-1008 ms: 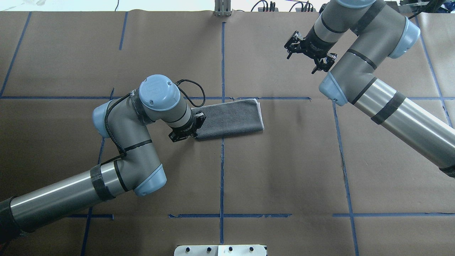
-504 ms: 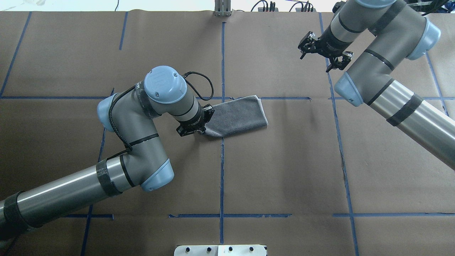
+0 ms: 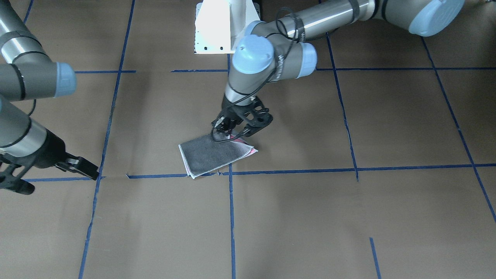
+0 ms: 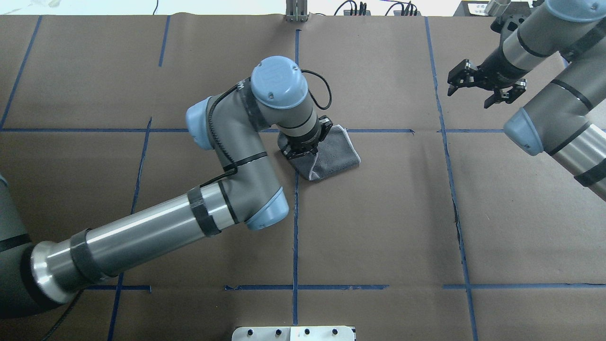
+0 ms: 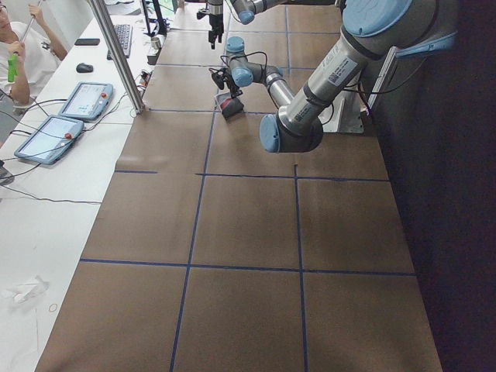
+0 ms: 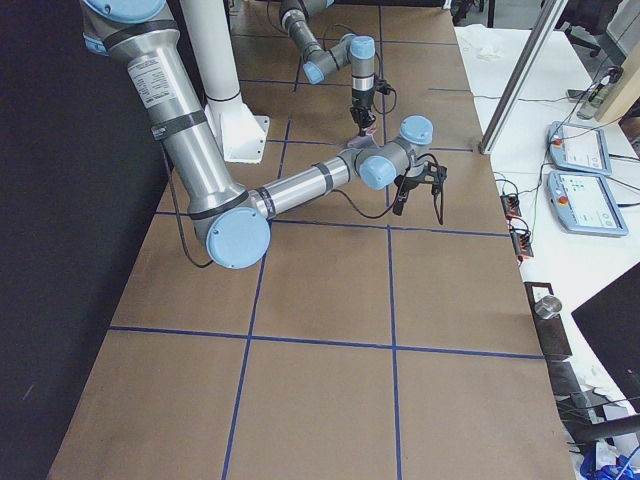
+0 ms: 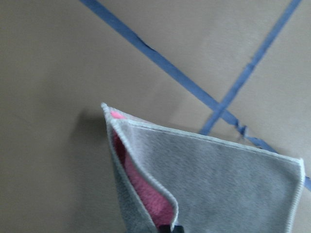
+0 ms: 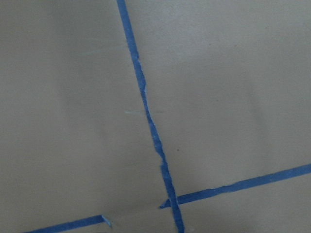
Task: Fold towel twice with both arms
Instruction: 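Lift and fold the held end over onto the towel's other half with the left gripper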
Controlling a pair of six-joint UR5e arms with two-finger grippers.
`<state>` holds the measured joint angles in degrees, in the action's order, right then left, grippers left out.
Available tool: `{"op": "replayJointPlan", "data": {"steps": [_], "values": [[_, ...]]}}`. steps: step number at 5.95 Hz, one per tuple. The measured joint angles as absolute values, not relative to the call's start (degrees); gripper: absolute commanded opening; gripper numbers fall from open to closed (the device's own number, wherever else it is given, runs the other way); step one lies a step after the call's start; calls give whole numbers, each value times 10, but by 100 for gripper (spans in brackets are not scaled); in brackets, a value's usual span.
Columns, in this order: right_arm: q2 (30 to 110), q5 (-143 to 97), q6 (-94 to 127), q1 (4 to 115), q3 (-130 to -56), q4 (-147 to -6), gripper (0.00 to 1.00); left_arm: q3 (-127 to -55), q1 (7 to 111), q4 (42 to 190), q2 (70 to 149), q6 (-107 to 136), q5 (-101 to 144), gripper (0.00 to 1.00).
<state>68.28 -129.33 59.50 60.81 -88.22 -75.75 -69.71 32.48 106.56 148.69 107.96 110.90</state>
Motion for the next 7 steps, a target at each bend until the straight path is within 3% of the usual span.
{"op": "replayJointPlan", "data": {"steps": [4,5,6,7], "values": [[714,-1301,547,625,-886,-756,100,-527,319,1126,1609,1082,1098,0],[714,-1300,547,625,-886,-756,100,-499,312,1153,1619,1082,1089,7],[715,-1298,547,625,-885,-756,100,-485,307,1170,1623,1083,1080,61],[717,-1296,546,624,-885,-756,100,-480,305,1181,1624,1083,1076,100]]}}
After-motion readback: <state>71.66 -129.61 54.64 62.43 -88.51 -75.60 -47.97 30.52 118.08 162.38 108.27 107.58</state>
